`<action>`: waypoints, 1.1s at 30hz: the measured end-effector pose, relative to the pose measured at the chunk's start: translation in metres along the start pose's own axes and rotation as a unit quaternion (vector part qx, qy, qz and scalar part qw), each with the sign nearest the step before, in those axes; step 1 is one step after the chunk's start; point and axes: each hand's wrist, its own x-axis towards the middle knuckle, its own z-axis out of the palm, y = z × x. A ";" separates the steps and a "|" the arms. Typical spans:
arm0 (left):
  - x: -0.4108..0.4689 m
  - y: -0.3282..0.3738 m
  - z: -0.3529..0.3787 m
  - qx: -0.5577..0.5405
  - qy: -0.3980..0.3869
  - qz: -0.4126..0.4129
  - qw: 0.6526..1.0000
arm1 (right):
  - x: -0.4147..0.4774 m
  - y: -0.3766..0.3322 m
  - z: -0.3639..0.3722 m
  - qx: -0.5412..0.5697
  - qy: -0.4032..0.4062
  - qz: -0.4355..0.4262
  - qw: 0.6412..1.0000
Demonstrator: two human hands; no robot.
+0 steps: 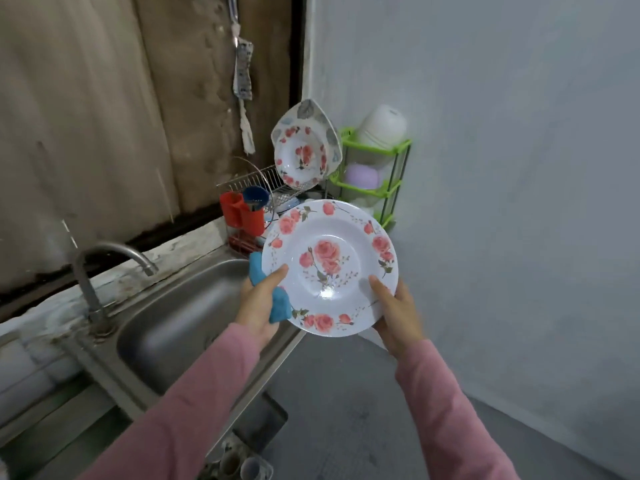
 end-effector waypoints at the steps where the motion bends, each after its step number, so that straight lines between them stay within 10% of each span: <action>1: 0.016 -0.008 0.013 -0.012 -0.004 -0.008 1.000 | 0.012 -0.009 -0.014 0.008 -0.005 -0.004 1.000; 7: 0.082 -0.038 0.089 -0.053 0.028 -0.027 0.998 | 0.071 -0.064 -0.071 0.008 0.006 -0.037 0.999; 16: 0.188 -0.062 0.123 -0.035 0.298 -0.002 0.954 | 0.159 -0.066 -0.082 -0.037 0.012 -0.088 0.995; 33: 0.453 0.021 0.110 0.120 0.333 0.226 0.907 | 0.454 -0.087 0.075 -0.158 -0.047 -0.297 0.941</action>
